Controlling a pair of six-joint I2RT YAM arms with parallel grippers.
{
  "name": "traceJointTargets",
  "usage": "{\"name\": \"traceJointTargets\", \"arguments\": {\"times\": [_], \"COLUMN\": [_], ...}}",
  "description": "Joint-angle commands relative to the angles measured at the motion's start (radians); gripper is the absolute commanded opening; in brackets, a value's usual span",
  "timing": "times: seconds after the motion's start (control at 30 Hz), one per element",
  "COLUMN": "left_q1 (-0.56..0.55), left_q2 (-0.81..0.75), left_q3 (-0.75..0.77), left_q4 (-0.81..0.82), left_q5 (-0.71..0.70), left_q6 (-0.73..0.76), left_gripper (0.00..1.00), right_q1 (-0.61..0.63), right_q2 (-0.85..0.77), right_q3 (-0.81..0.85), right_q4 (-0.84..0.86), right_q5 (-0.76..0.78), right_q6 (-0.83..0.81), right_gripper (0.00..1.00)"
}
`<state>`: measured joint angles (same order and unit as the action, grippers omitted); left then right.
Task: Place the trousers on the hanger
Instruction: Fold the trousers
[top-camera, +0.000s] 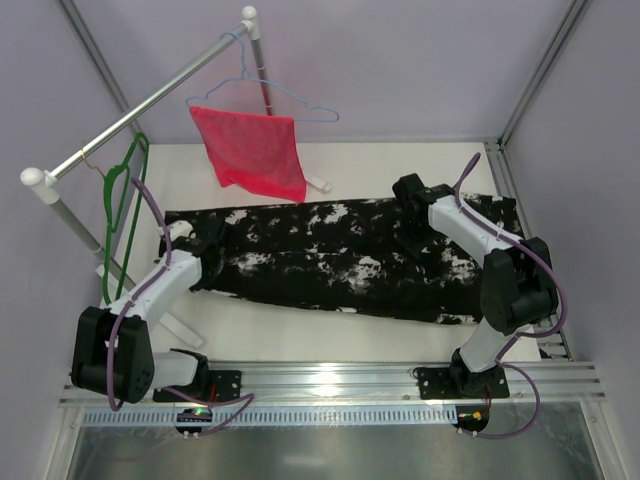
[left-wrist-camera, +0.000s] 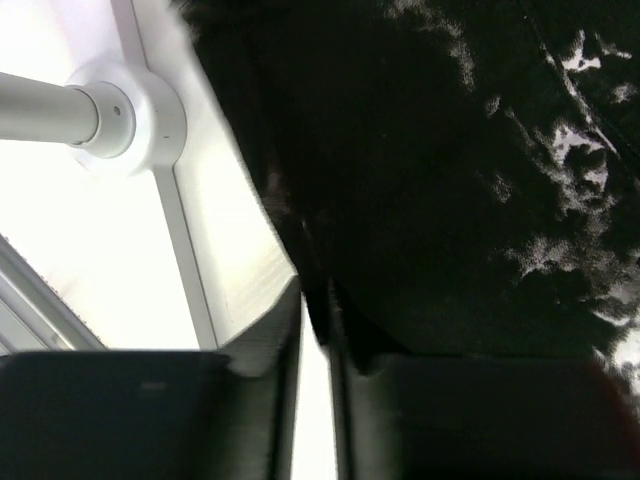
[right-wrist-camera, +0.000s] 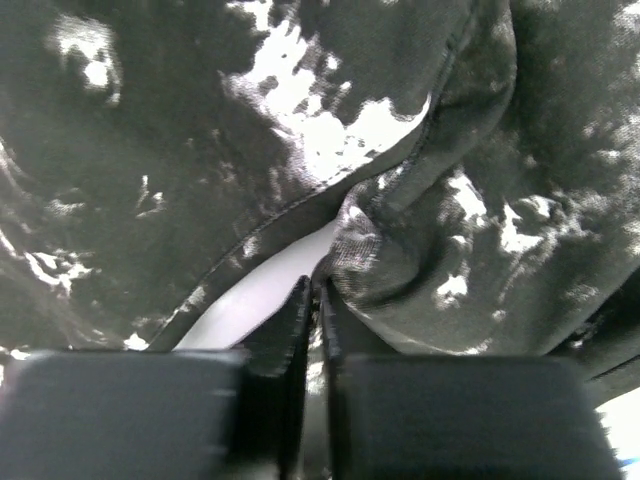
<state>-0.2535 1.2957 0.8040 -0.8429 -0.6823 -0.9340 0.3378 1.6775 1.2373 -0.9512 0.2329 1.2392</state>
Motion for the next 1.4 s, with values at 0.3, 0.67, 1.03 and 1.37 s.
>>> {"name": "traceJointTargets", "arguments": {"times": [0.3, 0.67, 1.03, 1.37], "left_q1": [-0.065, -0.394, -0.506, -0.506], "left_q2": [-0.073, -0.064, -0.213, -0.223], "left_q3": [0.121, 0.133, 0.136, 0.140], "left_q4": [0.045, 0.278, 0.357, 0.277], "left_q5": [0.184, 0.582, 0.668, 0.644], "left_q6": [0.084, 0.224, 0.224, 0.236], "left_gripper": [0.61, 0.66, 1.00, 0.99], "right_q1": [-0.017, -0.250, -0.736, -1.149], "right_q2": [-0.108, -0.591, -0.726, -0.765], "right_q3": [0.152, -0.384, -0.398, -0.478], "right_q4": [-0.119, 0.282, 0.156, 0.276], "right_q5": [0.031, -0.219, -0.389, -0.330], "right_q6": [-0.184, -0.518, -0.647, -0.581], "right_gripper": [0.71, 0.74, 1.00, 0.78]}}
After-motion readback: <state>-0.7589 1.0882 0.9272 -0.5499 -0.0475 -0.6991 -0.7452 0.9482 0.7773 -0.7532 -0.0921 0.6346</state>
